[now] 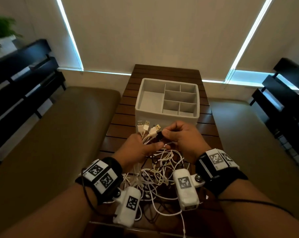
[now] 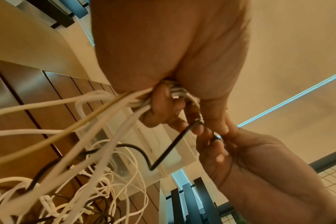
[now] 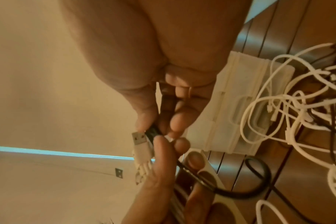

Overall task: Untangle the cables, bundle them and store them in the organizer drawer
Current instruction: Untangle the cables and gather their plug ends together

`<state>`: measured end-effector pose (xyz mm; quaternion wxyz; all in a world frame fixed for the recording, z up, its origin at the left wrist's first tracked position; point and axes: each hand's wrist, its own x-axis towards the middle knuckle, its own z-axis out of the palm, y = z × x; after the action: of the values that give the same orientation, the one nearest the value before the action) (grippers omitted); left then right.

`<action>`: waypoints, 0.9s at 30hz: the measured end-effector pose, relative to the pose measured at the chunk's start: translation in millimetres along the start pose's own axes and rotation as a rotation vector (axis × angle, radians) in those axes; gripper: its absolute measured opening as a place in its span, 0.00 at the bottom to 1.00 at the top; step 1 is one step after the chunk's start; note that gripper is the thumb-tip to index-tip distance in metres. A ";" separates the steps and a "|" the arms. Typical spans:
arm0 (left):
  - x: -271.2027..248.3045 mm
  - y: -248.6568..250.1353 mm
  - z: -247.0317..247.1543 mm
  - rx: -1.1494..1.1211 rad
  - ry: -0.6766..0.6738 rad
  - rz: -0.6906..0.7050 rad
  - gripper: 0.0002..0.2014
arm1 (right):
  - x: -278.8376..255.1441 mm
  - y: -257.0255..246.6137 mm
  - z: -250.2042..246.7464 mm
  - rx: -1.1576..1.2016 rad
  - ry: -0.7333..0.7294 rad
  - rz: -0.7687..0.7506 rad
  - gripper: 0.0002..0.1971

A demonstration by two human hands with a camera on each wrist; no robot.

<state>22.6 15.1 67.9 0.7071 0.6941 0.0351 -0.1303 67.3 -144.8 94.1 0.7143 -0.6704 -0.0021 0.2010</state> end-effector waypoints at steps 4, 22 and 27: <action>1.1 -1.1 0.8 -0.126 0.012 -0.060 0.08 | 0.8 9.2 -2.2 0.016 -0.091 -0.017 0.12; -15.1 65.5 -36.5 0.279 0.061 -0.089 0.16 | 14.4 42.2 -23.9 -0.887 -0.384 -0.116 0.10; -20.3 86.9 -57.1 1.270 0.210 -0.123 0.20 | 14.8 42.7 -32.6 -0.876 -0.329 -0.028 0.10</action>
<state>30.7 74.6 155.1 0.1426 0.9832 0.0599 -0.0975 77.7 -170.9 45.9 0.3569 -0.8678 -0.2093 0.2752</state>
